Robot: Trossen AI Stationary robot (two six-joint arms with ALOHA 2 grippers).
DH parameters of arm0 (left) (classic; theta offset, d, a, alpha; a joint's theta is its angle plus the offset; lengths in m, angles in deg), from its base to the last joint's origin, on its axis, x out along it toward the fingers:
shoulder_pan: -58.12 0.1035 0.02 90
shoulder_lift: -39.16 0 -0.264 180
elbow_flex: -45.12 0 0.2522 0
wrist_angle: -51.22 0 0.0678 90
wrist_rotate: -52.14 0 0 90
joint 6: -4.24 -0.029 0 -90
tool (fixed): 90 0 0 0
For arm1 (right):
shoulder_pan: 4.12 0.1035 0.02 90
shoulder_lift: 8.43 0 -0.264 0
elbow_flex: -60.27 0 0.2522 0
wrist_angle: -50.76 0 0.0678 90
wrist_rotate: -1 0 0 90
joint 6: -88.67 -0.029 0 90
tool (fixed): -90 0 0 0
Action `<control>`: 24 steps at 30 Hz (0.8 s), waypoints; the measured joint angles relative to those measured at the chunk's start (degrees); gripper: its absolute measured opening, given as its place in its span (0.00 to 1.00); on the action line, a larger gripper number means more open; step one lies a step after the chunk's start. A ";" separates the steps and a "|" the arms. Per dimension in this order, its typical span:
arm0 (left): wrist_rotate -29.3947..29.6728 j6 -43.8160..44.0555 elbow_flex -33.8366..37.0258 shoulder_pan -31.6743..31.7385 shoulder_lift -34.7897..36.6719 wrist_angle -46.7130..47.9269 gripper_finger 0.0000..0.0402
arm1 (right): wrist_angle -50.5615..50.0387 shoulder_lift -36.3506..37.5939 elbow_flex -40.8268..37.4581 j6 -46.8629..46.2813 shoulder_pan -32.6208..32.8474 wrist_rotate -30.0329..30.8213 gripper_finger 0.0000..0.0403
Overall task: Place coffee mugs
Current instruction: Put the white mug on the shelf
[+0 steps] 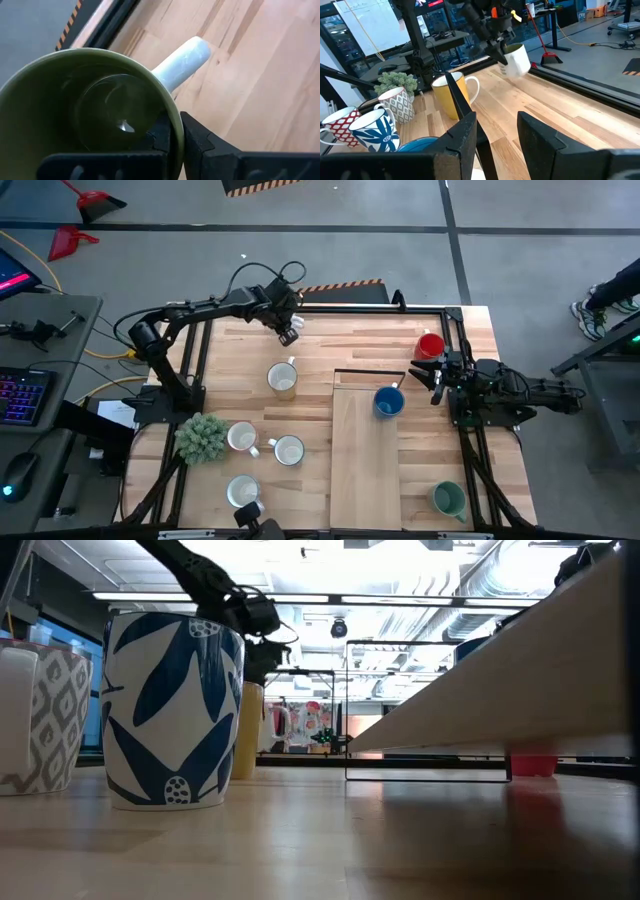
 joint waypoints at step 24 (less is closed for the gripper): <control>-5.51 -0.18 -33.10 -19.46 0.12 22.31 0.02 | -0.01 0.00 0.00 0.00 0.01 0.01 0.31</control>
